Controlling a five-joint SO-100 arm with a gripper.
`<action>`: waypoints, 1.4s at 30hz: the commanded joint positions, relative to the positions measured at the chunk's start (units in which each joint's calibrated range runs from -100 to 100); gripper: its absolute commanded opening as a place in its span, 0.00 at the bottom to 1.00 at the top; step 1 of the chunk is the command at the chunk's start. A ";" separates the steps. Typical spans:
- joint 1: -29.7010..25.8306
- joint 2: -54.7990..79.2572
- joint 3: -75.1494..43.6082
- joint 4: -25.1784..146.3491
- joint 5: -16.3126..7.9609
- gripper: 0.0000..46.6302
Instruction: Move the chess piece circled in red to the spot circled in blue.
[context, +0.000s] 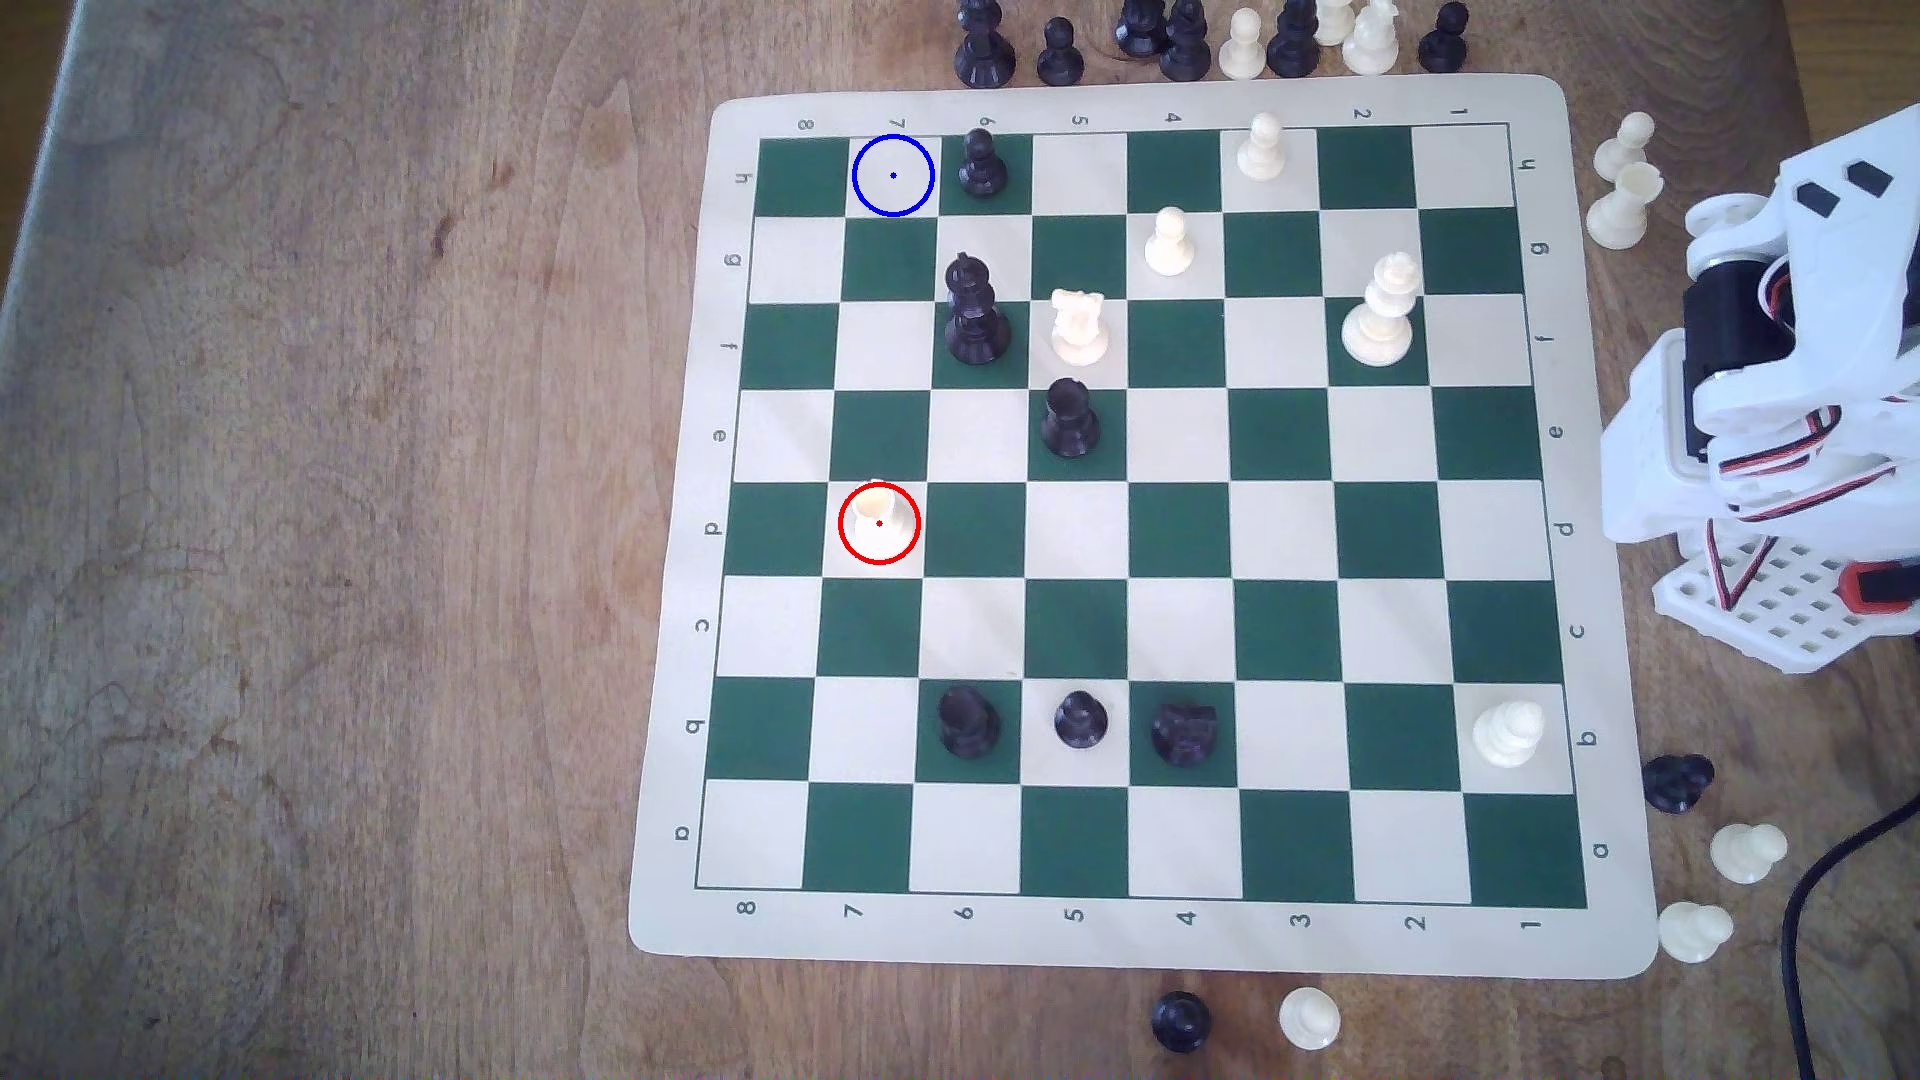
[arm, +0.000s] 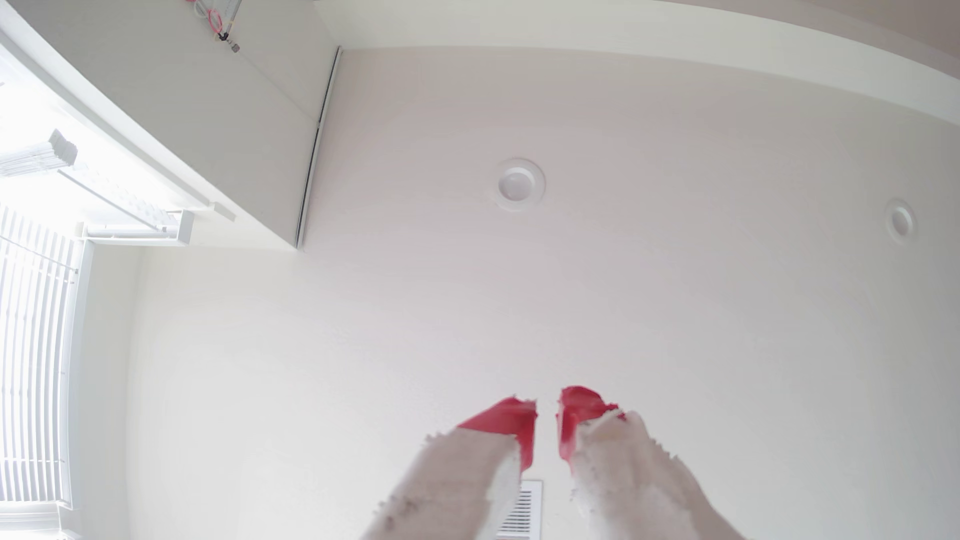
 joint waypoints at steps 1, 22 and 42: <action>-0.09 -0.28 1.17 -0.87 0.34 0.06; -1.19 -0.28 -10.88 67.44 0.05 0.06; -2.13 26.37 -39.44 130.09 -2.30 0.05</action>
